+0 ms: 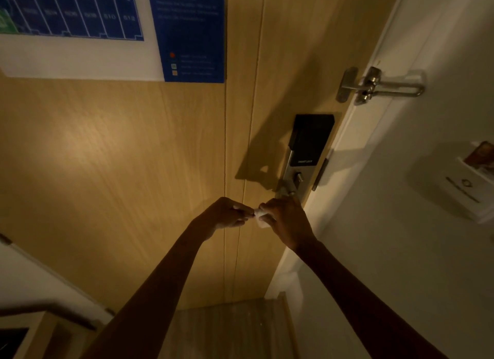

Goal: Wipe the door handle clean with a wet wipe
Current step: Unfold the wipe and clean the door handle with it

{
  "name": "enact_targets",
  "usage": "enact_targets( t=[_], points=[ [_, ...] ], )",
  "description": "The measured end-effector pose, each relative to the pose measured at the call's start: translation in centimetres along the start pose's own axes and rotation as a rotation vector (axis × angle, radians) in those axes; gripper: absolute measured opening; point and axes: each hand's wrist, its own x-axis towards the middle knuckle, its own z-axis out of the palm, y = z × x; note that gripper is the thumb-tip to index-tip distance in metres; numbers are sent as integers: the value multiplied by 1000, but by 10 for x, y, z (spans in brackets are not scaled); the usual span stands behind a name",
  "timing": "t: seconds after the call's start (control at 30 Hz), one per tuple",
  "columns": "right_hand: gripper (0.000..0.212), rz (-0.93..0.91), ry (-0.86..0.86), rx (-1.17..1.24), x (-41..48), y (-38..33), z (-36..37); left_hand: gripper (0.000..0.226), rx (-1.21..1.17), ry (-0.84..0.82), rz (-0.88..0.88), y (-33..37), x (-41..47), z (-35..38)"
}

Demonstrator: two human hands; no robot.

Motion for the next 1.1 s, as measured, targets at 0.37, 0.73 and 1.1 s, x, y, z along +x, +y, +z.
enact_targets(
  t=[0.37, 0.73, 1.1],
  points=[
    [16, -9, -202, 56, 9, 18, -1, 23, 14, -35, -3, 4, -6, -3],
    [25, 122, -623, 234, 41, 2, -17, 24, 8, -15, -43, 9, -6, -5],
    [16, -140, 97, -107, -4, 3, 30, 21, -23, 10, -61, 9, -7, -3]
  ],
)
